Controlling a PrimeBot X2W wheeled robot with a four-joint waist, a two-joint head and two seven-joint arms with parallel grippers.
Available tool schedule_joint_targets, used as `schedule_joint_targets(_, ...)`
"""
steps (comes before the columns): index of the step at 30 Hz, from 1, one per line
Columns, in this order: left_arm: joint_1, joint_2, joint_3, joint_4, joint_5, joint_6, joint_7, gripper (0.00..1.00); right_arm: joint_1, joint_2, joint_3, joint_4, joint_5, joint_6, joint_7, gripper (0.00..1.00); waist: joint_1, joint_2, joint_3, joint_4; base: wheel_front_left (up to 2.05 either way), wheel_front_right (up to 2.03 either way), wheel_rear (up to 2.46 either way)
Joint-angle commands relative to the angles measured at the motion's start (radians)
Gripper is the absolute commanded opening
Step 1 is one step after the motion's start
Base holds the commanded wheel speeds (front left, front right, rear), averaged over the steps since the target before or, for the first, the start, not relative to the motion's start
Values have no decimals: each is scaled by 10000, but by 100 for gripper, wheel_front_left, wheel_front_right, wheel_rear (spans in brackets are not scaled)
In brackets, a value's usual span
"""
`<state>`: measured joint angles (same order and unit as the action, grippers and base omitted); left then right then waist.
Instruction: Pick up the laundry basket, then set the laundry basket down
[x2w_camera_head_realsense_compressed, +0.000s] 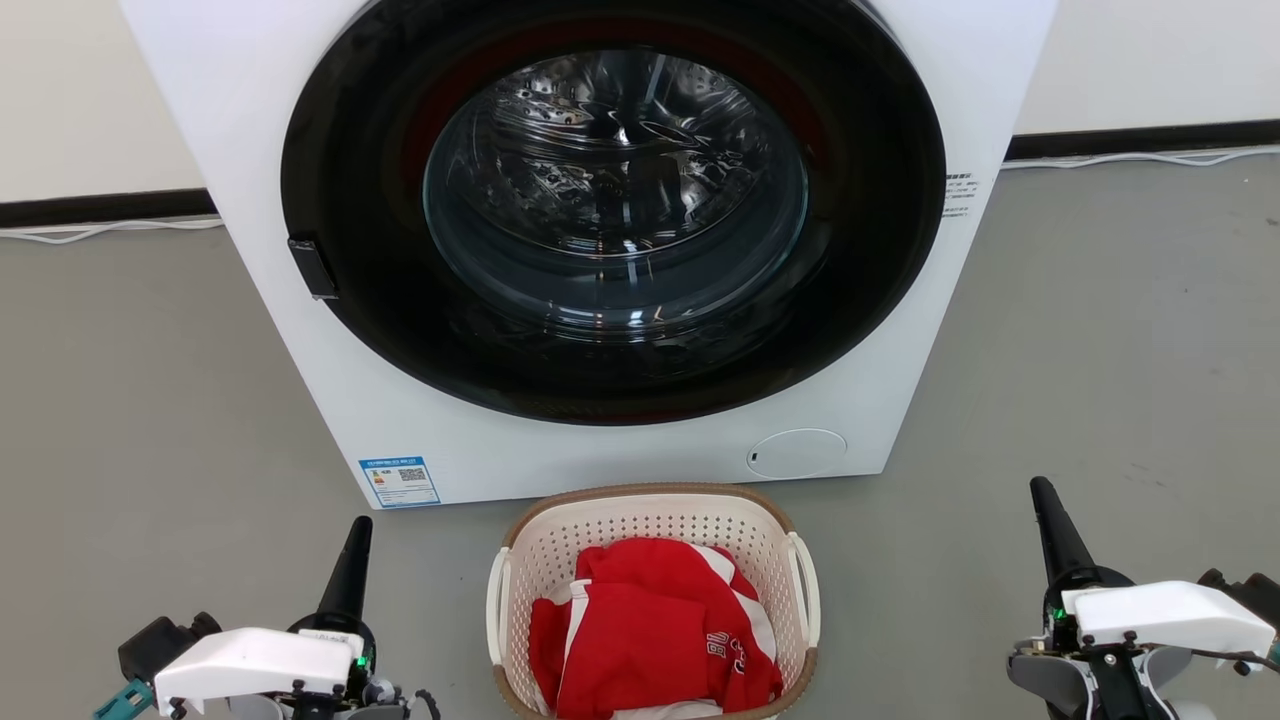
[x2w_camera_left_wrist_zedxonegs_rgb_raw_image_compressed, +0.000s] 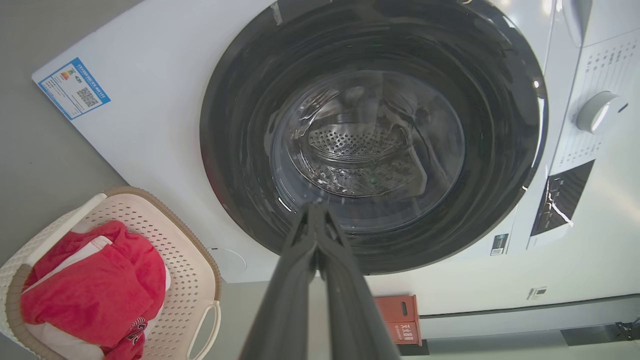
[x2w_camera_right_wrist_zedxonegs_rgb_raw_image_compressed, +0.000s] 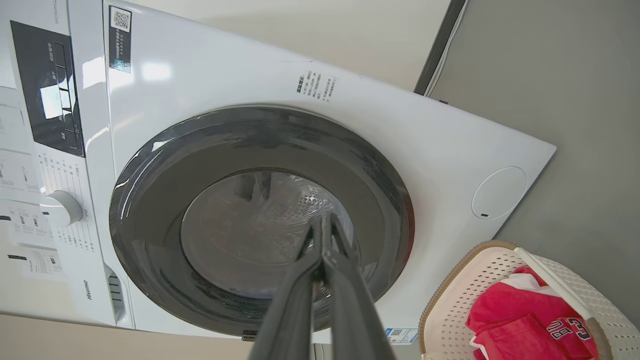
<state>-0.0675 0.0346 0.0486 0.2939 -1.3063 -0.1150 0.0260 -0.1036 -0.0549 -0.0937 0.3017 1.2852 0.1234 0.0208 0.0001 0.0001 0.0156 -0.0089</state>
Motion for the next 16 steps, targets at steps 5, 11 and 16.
schedule_joint_targets(5, -384, 126, 341, -343, -718, -92, 191, 0, -113, -22, 69, -382, 757, 60, 258, 0, 0, -1, -25, 18, 0, 0, 0)
schedule_joint_targets(11, -391, 135, 435, -385, -1415, -112, 398, 0, -92, -1, -14, -439, 1505, 64, 461, 0, 0, -1, -55, 40, 0, 0, 0)
schedule_joint_targets(16, -395, 140, 489, -410, -1813, -123, 515, 0, -80, 11, -62, -471, 1932, 66, 577, 0, 0, -1, -73, 52, 0, 0, 0)
